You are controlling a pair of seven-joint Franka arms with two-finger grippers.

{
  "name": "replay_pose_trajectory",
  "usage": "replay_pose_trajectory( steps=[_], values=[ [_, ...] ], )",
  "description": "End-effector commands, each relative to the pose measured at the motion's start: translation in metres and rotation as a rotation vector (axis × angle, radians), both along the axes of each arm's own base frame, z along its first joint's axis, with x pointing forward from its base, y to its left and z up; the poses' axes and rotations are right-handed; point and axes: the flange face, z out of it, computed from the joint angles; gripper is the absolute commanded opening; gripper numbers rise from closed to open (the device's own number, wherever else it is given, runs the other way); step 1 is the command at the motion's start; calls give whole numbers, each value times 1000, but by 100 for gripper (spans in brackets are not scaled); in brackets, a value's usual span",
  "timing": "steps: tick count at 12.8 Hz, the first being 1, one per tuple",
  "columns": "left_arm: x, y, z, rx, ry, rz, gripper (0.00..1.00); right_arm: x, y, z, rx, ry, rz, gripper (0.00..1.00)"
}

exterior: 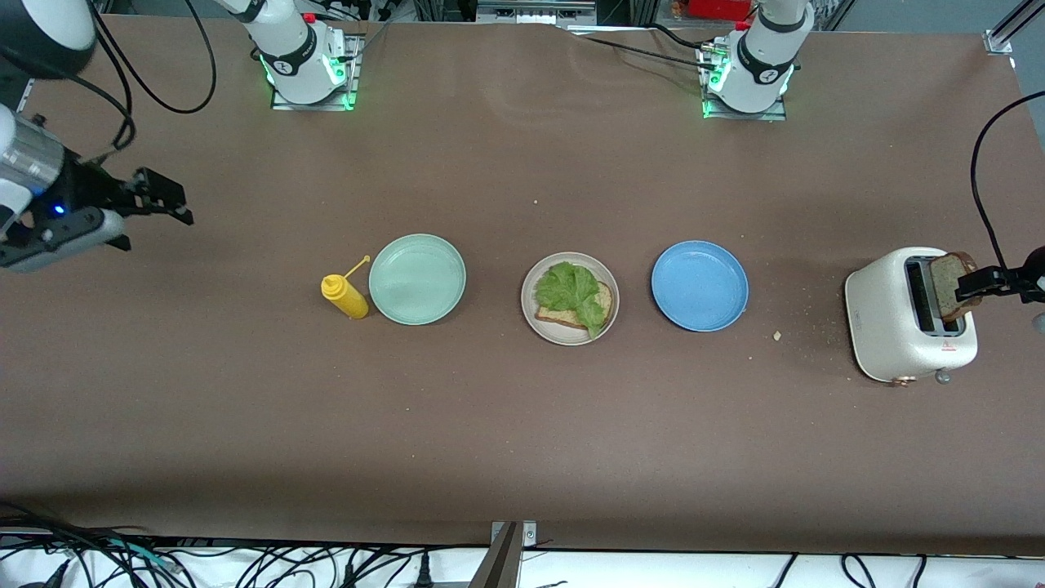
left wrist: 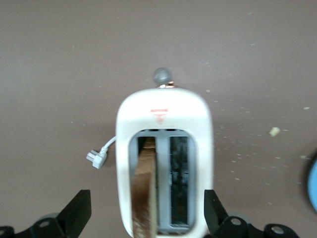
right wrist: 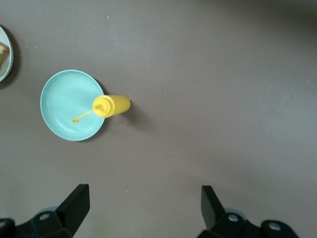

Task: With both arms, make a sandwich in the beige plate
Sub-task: 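Lower the left gripper onto the toaster and grasp the bread slice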

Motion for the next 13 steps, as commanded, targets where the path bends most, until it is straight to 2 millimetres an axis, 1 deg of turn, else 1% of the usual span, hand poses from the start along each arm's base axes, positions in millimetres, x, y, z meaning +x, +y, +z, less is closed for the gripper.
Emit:
replay_pose_trajectory(
  steps=[1, 2, 3, 4, 5, 6, 7, 8, 9, 11, 12, 13],
  values=[
    [-21, 7, -24, -8, 13, -11, 100, -43, -9, 12, -3, 17, -147, 100],
    [-27, 6, -27, -16, 23, -6, 99, -50, -11, 22, -5, 7, -173, 100],
    [-36, 1, -29, -22, 34, -6, 82, -53, -18, 30, -15, -3, -186, 100],
    [-35, -4, -26, -22, 34, -15, 39, -53, -26, 41, -17, -28, -199, 100],
    [-34, -5, -24, -18, 33, -25, 7, -51, -36, 49, -16, -44, -218, 100],
    [-34, -5, -24, -16, 32, -27, 0, -50, -43, 53, -19, -48, -228, 100],
    [-34, -4, -23, -15, 31, -30, 0, -46, -45, 57, -31, -44, -229, 100],
    [-33, -4, -22, -14, 30, -34, 0, -42, -42, 68, -45, -47, -221, 100],
    [-32, -4, -22, -11, 30, -37, 0, -31, -38, 72, -54, -45, -216, 100],
    [-31, -4, -16, -6, 25, -38, 0, -3, -34, 67, -71, -38, -206, 100],
    [-31, -4, -12, -5, 24, -39, 0, 3, -30, 61, -73, -34, -206, 100],
    [-27, -9, 3, 5, 1, -41, 0, 4, -29, 58, -67, -27, -208, 100]
  ],
)
